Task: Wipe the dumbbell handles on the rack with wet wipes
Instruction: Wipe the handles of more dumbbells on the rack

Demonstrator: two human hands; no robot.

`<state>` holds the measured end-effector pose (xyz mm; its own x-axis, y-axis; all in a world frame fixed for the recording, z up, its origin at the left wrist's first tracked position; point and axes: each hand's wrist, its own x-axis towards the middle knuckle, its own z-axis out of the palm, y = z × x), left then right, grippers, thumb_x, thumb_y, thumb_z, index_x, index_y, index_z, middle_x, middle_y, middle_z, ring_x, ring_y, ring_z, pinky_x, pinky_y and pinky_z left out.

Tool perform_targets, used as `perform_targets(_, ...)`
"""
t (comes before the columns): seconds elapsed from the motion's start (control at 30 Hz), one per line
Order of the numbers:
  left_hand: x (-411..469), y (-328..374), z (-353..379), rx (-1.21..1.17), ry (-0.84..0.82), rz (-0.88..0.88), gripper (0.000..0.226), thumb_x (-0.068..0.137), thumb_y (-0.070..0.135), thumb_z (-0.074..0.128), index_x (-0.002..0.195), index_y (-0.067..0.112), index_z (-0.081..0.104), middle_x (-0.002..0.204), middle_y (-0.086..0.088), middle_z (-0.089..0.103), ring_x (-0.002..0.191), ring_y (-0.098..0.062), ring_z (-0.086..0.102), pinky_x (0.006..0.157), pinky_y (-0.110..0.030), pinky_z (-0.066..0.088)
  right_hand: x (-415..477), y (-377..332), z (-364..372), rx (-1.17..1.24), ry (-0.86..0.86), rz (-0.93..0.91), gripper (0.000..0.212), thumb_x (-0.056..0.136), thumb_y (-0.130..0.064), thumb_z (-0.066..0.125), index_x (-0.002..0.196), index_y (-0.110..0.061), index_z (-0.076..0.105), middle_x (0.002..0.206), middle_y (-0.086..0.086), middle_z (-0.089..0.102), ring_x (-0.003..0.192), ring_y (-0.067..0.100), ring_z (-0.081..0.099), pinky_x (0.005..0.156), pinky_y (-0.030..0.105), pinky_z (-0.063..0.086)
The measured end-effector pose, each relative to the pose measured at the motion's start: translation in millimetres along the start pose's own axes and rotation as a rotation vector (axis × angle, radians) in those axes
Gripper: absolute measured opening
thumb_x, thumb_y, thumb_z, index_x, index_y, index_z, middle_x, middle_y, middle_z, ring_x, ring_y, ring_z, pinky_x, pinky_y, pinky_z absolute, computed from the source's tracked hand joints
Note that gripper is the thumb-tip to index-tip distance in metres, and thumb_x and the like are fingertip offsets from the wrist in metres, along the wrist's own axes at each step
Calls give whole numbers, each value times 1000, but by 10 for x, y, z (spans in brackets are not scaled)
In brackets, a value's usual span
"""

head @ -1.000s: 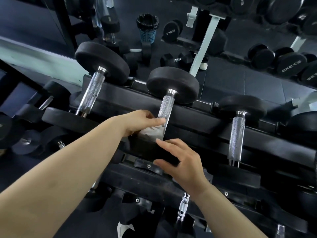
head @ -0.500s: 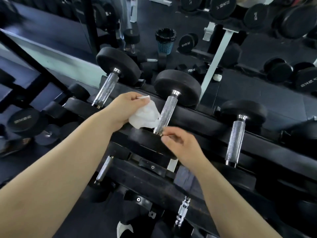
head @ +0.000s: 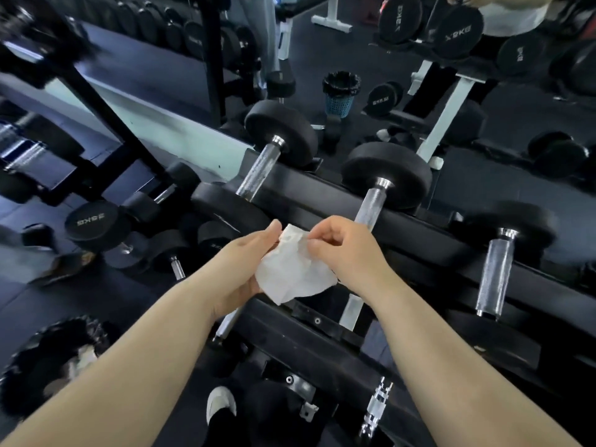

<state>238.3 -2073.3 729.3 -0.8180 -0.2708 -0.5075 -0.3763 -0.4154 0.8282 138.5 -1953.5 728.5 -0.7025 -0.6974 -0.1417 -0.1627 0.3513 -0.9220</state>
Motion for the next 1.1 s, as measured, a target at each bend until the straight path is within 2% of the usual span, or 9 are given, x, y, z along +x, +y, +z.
perform_targets(0.13,-5,10,-462,-144,-100,65,36,78,24,63,111,11,60,98,-3,71,84,-12,68,67,-21,56,166,-73,318,171,110,165,10,85,-10,58,80,-19,57,76,-5,58,61,5,50,48,9,40)
perform_targets(0.27,116,98,-846,89,-7,132,13,81,2,63,92,8,64,86,-8,70,78,-17,67,72,-27,57,345,-116,612,538,6,391,13,93,-27,48,92,-15,54,62,-5,54,58,10,49,58,21,43)
perform_targets(0.33,219,167,-958,201,111,212,9,86,6,59,84,0,65,80,-11,65,74,-23,60,70,-33,52,421,-94,732,675,-88,396,29,91,-40,48,90,-12,55,63,-1,58,64,14,54,65,26,46)
perform_targets(0.4,309,251,-1027,247,140,286,17,85,8,60,79,-8,62,74,-14,59,70,-23,53,67,-34,44,488,-98,837,781,-178,348,35,85,-43,51,99,-13,62,88,3,68,83,18,64,71,28,51)
perform_targets(0.53,443,412,-1057,382,127,378,28,81,7,66,55,9,57,60,-3,52,57,-17,46,54,-22,38,563,-169,964,824,-284,280,51,64,-41,75,103,-11,63,95,4,69,85,18,66,70,29,53)
perform_targets(0.67,571,527,-1057,543,104,548,25,78,7,69,62,23,59,80,15,53,69,0,51,58,-3,39,657,-279,1004,802,-35,300,5,80,-2,61,84,-6,61,73,3,70,65,13,66,60,23,55)
perform_targets(0.87,843,397,-1313,786,218,805,11,80,18,67,90,16,69,93,22,52,89,2,49,85,-5,35,858,-211,816,643,317,345,16,86,0,52,94,-13,56,86,5,62,76,19,61,66,30,49)
perform_targets(0.97,990,227,-1394,1006,241,1004,26,77,31,55,89,15,70,95,2,63,94,-12,46,91,-26,35,1062,-306,734,454,514,299,18,86,-2,50,87,-20,54,82,-2,58,71,13,58,59,23,48)
perform_targets(1.1,1101,121,-1426,1028,205,1109,18,80,30,51,98,26,52,103,9,57,99,-15,45,95,-19,23,1460,-451,707,-19,717,80,13,85,-5,49,91,-16,48,77,-9,49,71,7,49,61,8,38)
